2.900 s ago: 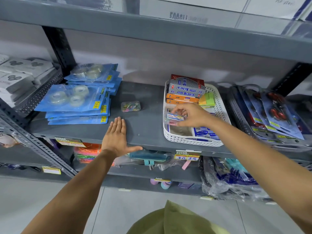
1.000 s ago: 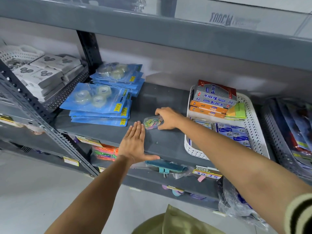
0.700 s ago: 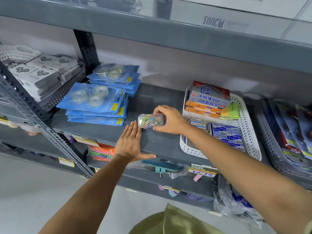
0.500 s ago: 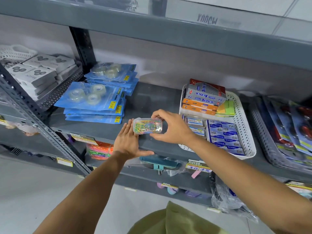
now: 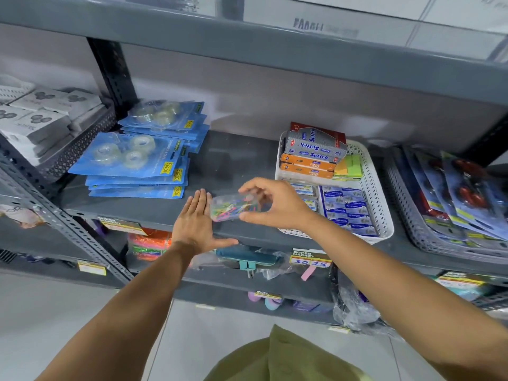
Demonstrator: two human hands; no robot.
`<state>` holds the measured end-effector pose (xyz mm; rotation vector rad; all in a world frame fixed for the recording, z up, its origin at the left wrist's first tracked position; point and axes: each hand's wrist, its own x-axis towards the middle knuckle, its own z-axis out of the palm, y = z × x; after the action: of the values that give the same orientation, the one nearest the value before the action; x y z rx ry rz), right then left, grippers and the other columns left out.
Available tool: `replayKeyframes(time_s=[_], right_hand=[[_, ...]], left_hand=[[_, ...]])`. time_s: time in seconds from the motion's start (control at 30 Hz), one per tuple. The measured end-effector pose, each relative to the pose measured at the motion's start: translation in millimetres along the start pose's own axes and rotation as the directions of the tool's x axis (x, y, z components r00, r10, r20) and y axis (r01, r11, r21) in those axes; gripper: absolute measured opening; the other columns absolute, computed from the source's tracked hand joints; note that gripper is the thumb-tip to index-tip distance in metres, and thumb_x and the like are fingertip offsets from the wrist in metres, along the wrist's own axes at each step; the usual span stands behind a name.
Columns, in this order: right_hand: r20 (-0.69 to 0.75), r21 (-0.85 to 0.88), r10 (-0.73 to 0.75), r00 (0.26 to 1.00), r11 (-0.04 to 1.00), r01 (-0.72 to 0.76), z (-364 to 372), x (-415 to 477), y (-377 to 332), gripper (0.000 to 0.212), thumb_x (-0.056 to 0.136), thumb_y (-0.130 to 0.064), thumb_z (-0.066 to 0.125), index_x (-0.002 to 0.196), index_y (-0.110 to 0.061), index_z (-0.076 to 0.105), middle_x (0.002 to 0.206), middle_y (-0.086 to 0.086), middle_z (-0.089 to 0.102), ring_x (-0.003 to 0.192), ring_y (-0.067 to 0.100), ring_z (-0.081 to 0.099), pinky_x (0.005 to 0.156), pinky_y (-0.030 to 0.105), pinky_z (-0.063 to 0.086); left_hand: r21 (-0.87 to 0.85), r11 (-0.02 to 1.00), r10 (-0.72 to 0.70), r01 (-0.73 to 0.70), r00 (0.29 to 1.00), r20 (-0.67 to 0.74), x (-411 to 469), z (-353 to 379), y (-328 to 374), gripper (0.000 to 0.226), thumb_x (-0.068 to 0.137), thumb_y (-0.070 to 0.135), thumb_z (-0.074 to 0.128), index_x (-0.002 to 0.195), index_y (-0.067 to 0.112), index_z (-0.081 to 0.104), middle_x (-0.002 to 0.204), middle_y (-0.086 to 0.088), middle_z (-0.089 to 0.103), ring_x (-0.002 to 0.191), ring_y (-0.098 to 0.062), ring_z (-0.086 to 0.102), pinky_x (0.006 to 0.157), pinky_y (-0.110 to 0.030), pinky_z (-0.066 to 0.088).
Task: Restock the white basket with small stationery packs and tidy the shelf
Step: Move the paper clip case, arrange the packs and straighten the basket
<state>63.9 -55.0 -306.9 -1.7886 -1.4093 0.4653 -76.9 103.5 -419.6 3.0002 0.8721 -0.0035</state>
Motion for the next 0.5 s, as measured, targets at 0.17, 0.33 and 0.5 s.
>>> replayKeyframes(time_s=[0.17, 0.33, 0.5], right_hand=[[0.080, 0.327, 0.280, 0.957, 0.899, -0.290, -18, -8, 6, 0.014, 0.096, -0.017, 0.053, 0.083, -0.018, 0.058, 0.064, 0.011, 0.062, 0.044, 0.016, 0.061, 0.046, 0.025, 0.050], [0.054, 0.055, 0.398, 0.916, 0.914, -0.401, -56, -16, 29, 0.037, 0.099, -0.038, 0.043, 0.098, -0.011, 0.068, 0.071, 0.005, 0.073, 0.054, 0.019, 0.065, 0.060, 0.036, 0.056], [-0.032, -0.072, 0.427, 0.904, 0.901, -0.428, -83, -23, 54, 0.016, 0.098, -0.033, 0.049, 0.091, -0.021, 0.058, 0.068, 0.004, 0.066, 0.043, 0.013, 0.057, 0.044, 0.028, 0.049]], left_hand=[[0.009, 1.000, -0.002, 0.002, 1.000, 0.003, -1, 0, -1, 0.142, 0.051, 0.100, 0.017, 0.150, 0.000, 0.002, 0.160, -0.017, 0.002, 0.149, -0.027, -0.001, 0.121, -0.037, -0.003], [0.033, 0.999, 0.002, -0.003, 1.000, 0.021, -2, -2, -1, 0.140, 0.053, 0.100, 0.014, 0.150, 0.001, -0.002, 0.161, -0.015, -0.003, 0.149, -0.027, -0.005, 0.121, -0.038, -0.004], [0.037, 0.999, 0.007, -0.007, 1.000, 0.021, -2, -2, -1, 0.139, 0.055, 0.100, 0.016, 0.151, 0.001, -0.002, 0.161, -0.015, -0.002, 0.149, -0.027, -0.005, 0.120, -0.037, -0.005]])
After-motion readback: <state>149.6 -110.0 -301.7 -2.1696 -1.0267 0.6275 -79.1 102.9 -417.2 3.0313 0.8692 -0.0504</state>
